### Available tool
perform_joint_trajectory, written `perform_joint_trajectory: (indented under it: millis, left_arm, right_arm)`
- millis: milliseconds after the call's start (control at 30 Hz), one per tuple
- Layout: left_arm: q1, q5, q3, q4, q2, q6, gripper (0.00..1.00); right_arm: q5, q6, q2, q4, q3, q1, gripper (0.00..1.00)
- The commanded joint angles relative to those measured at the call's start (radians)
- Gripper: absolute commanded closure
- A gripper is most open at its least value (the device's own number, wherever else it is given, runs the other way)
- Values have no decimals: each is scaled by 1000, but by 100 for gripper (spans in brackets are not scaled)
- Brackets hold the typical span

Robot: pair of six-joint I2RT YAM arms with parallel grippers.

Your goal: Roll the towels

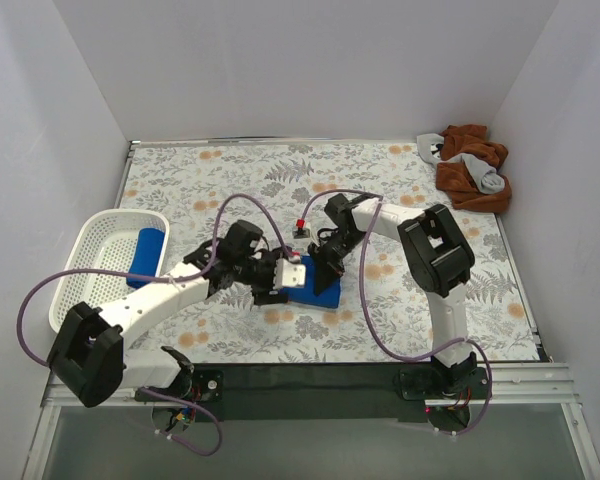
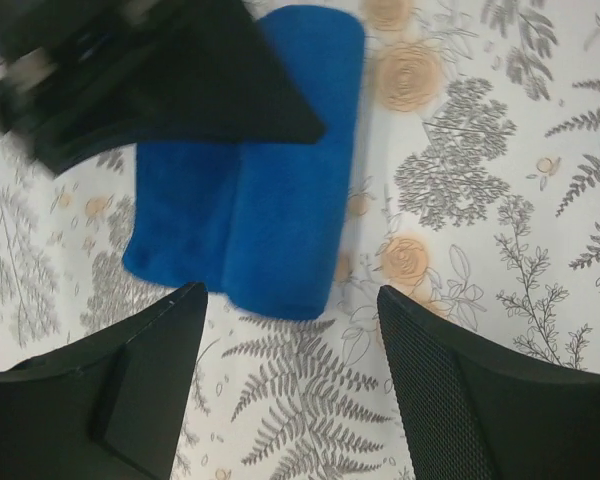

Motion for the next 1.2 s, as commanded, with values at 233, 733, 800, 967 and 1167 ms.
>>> perform_joint_trajectory:
  millis: [233,733,800,967,1167]
  left_arm:
    - [-286,-306,-179,309,-39,166,34]
    - [-375,-383,-202,284,129,201,79]
    - [-376,-355,-164,216,132,172,82]
    - [-375,-264,-80,3,174,88,83]
    - [-311,-105,55,-152,269,-12,81]
  right_arm:
    - [-117,-151,176,-204,74,-32,99]
    - [-79,-93,206,-201,137,-78,75]
    - [-59,-46,175,-201,186,-110,59]
    - [19,22,63,-193,307,-185,39]
    - [44,140,-117,-77,258,-259,32]
